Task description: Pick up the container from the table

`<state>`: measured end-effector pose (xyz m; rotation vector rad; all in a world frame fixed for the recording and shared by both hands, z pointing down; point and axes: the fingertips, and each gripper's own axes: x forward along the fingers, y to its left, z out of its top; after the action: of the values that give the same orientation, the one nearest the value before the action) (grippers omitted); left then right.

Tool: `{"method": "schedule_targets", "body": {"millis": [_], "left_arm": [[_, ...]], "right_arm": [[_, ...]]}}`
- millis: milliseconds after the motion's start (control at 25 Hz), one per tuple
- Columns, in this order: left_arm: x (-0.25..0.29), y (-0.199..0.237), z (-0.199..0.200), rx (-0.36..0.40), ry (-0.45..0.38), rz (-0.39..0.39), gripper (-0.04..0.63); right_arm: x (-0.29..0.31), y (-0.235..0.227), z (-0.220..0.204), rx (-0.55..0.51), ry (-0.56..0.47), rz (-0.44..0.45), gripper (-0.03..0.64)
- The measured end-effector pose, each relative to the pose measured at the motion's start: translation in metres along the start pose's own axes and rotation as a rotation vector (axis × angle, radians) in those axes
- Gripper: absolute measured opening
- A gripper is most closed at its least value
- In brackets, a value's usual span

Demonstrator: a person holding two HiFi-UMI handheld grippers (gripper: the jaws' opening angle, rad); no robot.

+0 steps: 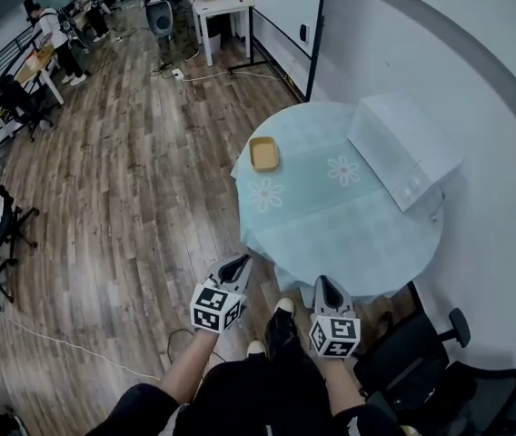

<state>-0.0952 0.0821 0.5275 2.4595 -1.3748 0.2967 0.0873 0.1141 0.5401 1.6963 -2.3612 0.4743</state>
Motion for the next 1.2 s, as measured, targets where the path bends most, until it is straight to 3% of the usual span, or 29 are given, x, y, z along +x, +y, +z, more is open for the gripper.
{"method": "schedule_targets", "body": {"millis": [800,1200], "left_arm": [[0.146,0.053,0.073,-0.016,-0.006,0.100,0.031],[0.177,0.073,0.081,-0.041,-0.009,0.160,0.031]], "right_arm": [[0.150,-0.087,0.078,-0.023,0.001,0.092,0.025],[0.194,-0.093,0.092,-0.040,0.015,0.170,0.025]]}}
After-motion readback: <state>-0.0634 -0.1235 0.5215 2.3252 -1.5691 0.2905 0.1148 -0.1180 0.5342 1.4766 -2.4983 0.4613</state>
